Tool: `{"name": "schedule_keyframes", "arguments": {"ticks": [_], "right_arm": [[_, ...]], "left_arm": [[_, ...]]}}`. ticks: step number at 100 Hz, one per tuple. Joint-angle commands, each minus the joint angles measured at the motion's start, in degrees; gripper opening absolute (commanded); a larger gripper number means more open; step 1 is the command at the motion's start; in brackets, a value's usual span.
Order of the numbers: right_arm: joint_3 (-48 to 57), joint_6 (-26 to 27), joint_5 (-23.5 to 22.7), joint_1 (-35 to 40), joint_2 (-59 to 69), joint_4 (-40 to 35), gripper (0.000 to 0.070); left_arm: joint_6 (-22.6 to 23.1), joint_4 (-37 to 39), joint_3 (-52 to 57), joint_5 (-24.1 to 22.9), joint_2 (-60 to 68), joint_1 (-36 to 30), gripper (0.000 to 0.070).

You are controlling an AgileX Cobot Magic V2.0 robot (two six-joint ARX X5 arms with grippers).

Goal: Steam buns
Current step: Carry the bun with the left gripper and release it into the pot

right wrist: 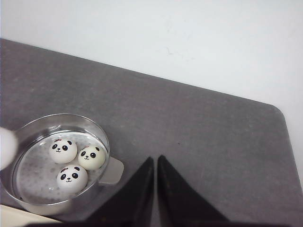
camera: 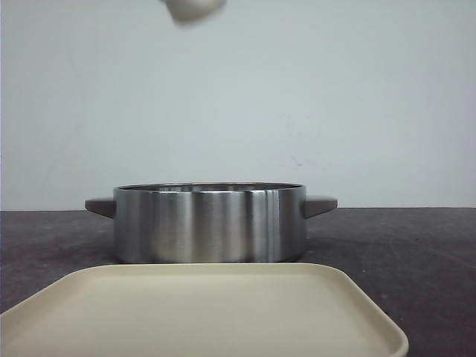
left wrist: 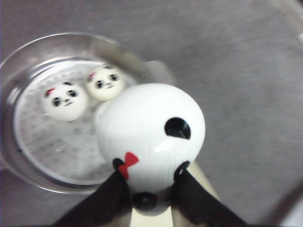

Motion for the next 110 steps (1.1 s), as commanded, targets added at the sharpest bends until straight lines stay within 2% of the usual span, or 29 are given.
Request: {"name": "schedule_keyframes", "arguments": {"ticks": [1,39,61,74,81,91,96,101,110], "right_arm": [[0.96,1.03,0.28,0.66,0.55,-2.47,0.0005],[0.96,2.78,0.28,0.66,0.52,-2.73,0.0004],[0.96,4.46,0.28,0.66,0.52,-3.78,0.0004],[0.96,5.33,0.28,0.66,0.52,-4.24,0.0004],[0.96,5.73,0.26,0.66,0.52,-4.24,0.0004],[0.96,6.45,0.26,0.66,0.52,-4.24,0.0004],[0.96,6.6,0.28,0.66,0.52,-4.22,0.0005],[0.96,6.6,0.28,0.66,0.55,-4.22,0.0005],[0.96,6.64,0.28,0.66,0.55,-4.22,0.0004]], "left_arm": [[2.54,0.15,1.29,-0.13,4.22,0.9,0.001],[3.34,2.89,1.7,-0.35,23.82,7.5,0.0011],[3.34,4.85,2.45,-0.37,29.7,7.98,0.0011],[3.34,4.81,2.45,-0.46,31.8,7.98,0.0041],[2.71,4.68,2.45,-1.29,32.44,8.0,0.0137],[2.73,4.55,2.45,-2.51,32.59,8.0,0.0395],[2.71,4.57,2.51,-2.49,32.57,8.0,0.0472],[2.71,4.09,2.95,-2.49,32.57,8.22,0.0519],[2.69,3.23,4.13,-2.49,32.57,8.33,0.0524]]}}
